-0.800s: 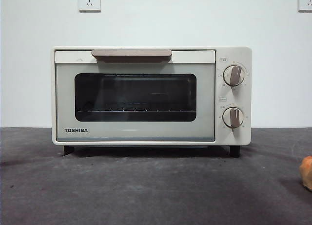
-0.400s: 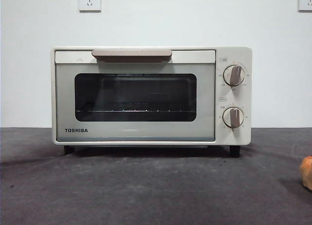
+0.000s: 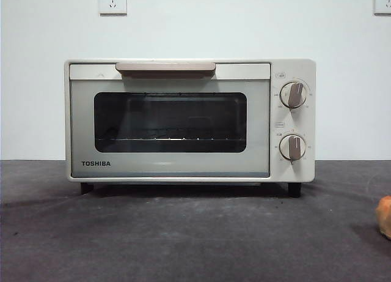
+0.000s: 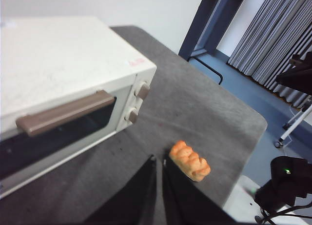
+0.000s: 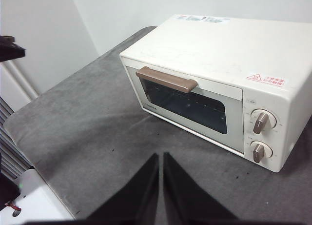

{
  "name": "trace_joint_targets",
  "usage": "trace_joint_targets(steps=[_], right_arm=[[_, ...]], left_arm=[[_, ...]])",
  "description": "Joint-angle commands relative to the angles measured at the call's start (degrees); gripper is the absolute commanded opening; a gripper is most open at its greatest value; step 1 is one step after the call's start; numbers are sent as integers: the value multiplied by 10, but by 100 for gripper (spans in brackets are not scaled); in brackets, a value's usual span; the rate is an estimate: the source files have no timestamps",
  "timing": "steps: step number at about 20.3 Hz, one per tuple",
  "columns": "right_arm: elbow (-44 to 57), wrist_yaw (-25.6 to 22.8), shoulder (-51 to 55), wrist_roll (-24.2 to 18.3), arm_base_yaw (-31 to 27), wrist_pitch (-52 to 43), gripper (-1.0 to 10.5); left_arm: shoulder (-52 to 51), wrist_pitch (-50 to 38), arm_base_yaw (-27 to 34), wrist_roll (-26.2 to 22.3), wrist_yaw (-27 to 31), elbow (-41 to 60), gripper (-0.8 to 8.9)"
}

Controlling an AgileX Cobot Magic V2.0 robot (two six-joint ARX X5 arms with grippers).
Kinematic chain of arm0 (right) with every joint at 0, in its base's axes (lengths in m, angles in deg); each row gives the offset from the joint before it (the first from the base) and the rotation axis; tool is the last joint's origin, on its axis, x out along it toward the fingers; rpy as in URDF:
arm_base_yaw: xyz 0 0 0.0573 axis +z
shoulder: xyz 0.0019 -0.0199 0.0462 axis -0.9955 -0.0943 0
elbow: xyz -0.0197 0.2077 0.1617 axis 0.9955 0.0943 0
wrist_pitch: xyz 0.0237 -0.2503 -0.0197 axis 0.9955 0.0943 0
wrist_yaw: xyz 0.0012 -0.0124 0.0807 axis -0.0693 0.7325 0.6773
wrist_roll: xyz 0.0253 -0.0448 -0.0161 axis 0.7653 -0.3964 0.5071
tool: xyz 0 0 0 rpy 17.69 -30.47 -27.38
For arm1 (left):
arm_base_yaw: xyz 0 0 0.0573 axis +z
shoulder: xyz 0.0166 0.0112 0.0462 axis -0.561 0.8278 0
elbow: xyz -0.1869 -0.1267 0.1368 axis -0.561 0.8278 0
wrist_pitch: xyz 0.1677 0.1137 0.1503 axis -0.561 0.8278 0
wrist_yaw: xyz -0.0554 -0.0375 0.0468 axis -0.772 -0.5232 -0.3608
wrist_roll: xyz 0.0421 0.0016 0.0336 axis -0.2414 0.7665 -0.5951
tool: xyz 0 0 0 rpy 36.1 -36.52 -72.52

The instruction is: The left arm flap open the oven, the right arm pick bread and place it into oven, the left arm flap close the oven

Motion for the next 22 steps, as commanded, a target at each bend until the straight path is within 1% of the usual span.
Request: trace_joint_targets(steps=[1, 3, 6, 8, 9, 12, 17, 19, 22], right_arm=[[-7, 0, -2, 4, 3, -3, 20], [-7, -1, -3, 9, 3, -3, 101], [-7, -17, -3, 14, 2, -3, 296], [-7, -25, -3, 23, 2, -3, 418], [-7, -30, -3, 31, 2, -3, 476], [-7, -30, -4, 43, 2, -3, 575], [-6, -31, -4, 47, 2, 7, 582], [-4, -51, -11, 48, 2, 29, 581], [-3, -112, -35, 48, 2, 93, 579]], left_arm=[[1, -12, -2, -14, -1, -10, 108], [1, -20, -2, -14, -1, -10, 230], [2, -27, -2, -14, -1, -10, 426], [2, -29, -2, -14, -1, -10, 506], [2, -29, -2, -14, -1, -10, 528], [2, -37, -2, -14, 0, -10, 536], [5, -40, -2, -13, 1, -10, 532], [5, -41, -2, -13, 1, -10, 531], [5, -52, -2, -13, 1, -10, 532]])
